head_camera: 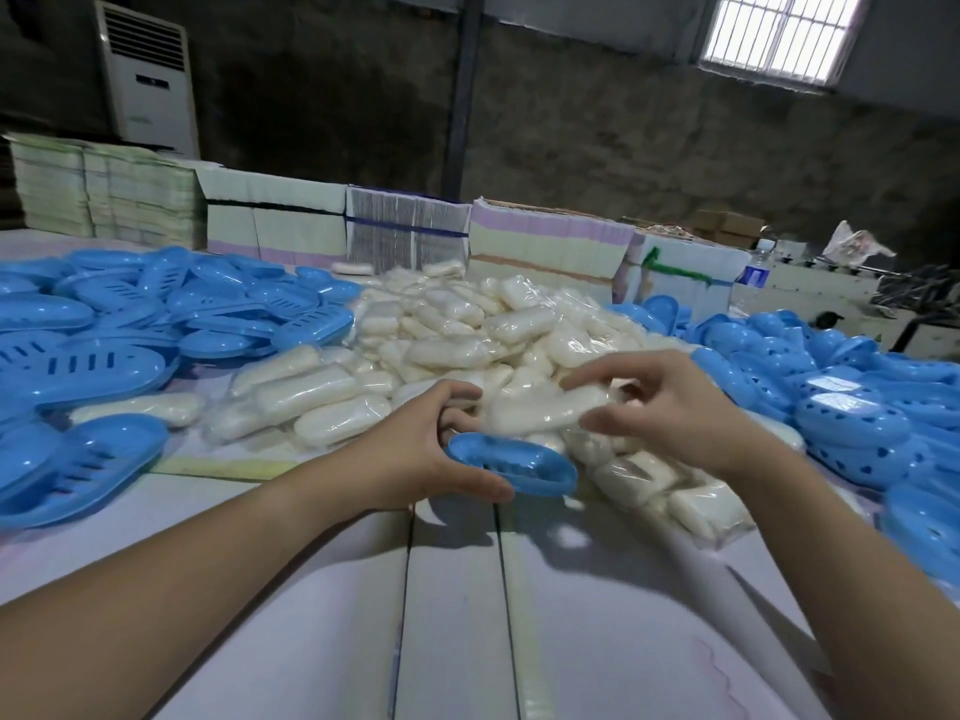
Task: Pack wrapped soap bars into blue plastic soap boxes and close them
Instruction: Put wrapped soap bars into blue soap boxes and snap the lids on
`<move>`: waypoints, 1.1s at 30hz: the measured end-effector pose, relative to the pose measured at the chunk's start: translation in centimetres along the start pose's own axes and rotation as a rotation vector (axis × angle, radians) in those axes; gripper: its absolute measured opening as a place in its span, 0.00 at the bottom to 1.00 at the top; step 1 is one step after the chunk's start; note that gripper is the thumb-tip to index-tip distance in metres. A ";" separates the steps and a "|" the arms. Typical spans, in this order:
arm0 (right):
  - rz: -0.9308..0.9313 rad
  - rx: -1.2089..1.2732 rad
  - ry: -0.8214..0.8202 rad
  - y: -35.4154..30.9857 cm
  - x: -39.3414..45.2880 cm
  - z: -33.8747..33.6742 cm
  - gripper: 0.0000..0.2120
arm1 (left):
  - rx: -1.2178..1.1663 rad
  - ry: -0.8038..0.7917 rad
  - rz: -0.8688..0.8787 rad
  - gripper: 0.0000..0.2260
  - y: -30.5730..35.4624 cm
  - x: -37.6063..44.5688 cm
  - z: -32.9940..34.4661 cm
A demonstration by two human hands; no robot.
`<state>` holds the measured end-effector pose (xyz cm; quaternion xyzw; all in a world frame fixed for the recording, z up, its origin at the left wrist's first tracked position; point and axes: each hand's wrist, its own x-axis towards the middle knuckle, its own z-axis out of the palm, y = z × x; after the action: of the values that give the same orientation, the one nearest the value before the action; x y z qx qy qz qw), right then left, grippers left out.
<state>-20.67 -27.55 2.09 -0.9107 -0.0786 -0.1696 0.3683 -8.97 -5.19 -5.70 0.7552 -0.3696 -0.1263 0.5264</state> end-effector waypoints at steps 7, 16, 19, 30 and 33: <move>-0.065 -0.114 -0.090 0.1 -1.1 3.1 0.13 | 0.068 -0.021 0.032 0.42 0.1 -0.5 0.1; -0.056 -0.168 -0.092 0.9 -1.5 2.6 0.18 | 0.159 -0.004 0.049 0.38 0.9 -1.1 -0.1; -0.014 -0.190 -0.056 1.1 -1.7 1.3 0.17 | 0.240 -0.021 0.064 0.38 1.1 -1.4 -0.3; -0.129 -0.249 -0.072 1.3 -1.6 3.2 0.12 | 0.237 -0.007 0.085 0.37 0.7 -1.4 -0.3; -0.099 -0.238 -0.090 1.3 -1.6 2.7 0.13 | 0.210 -0.002 0.100 0.37 0.5 -1.3 -0.1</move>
<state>-21.17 -26.66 -1.13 -0.9497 -0.1190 -0.1547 0.2449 -10.02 -4.32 -5.43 0.7867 -0.4185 -0.0613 0.4496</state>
